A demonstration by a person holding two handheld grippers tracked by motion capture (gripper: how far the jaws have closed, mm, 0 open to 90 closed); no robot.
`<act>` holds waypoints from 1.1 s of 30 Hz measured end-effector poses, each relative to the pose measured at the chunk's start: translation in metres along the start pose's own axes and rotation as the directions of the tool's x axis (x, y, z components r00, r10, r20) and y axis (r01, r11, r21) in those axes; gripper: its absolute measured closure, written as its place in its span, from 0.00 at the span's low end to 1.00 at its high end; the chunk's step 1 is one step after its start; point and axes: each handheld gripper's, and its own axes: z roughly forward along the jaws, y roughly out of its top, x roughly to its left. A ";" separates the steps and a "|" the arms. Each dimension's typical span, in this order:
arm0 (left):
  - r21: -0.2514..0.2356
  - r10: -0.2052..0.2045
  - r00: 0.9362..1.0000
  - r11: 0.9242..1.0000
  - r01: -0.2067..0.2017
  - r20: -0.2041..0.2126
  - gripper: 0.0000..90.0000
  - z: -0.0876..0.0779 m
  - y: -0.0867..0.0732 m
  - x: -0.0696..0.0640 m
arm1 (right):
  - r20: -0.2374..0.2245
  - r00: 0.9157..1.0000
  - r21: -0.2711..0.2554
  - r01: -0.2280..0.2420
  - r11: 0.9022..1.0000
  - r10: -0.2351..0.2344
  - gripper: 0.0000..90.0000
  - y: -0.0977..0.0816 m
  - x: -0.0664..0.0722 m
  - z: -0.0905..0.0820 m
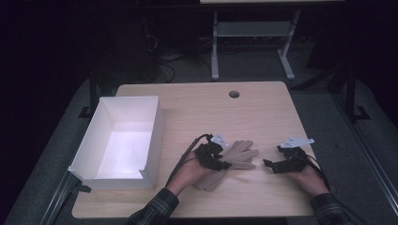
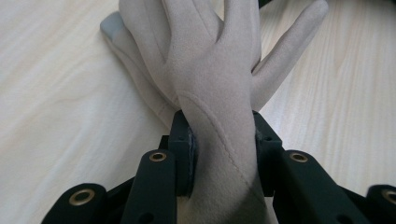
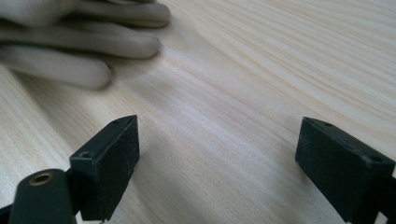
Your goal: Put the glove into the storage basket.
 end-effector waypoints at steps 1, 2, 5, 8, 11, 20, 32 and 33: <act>-0.008 -0.009 1.000 1.000 0.009 0.001 0.75 -0.004 0.001 0.000 | 0.000 1.000 0.000 -0.001 1.000 0.001 0.15 0.000 0.000 0.000; -0.013 -0.013 1.000 1.000 0.013 0.000 0.75 -0.008 0.003 0.000 | 0.000 1.000 0.001 0.000 1.000 0.000 0.15 0.000 0.000 0.000; -0.012 -0.018 1.000 1.000 0.018 -0.014 0.75 -0.021 0.007 -0.001 | 0.000 1.000 0.000 -0.001 1.000 0.001 0.15 0.000 0.000 0.000; -0.016 -0.028 0.999 0.999 0.027 -0.017 0.75 -0.030 0.010 -0.001 | 0.000 1.000 0.001 0.003 1.000 -0.003 0.15 0.000 0.000 0.000; -0.020 -0.026 0.999 0.999 0.025 -0.034 0.75 -0.051 0.017 -0.001 | 0.001 1.000 0.001 0.002 1.000 -0.002 0.15 0.000 0.000 0.000; -0.050 -0.074 0.994 0.996 0.070 -0.082 0.75 -0.102 0.025 0.012 | 0.001 1.000 0.002 0.002 1.000 -0.002 0.15 0.000 0.000 0.000; -0.104 -0.130 0.981 0.988 0.116 -0.141 0.75 -0.164 0.017 0.030 | 0.001 1.000 0.001 0.002 1.000 -0.002 0.15 0.000 0.000 0.000; -0.103 -0.134 0.980 0.987 0.119 -0.146 0.75 -0.169 0.015 0.031 | 0.001 1.000 0.002 0.002 1.000 -0.002 0.15 0.000 0.000 0.000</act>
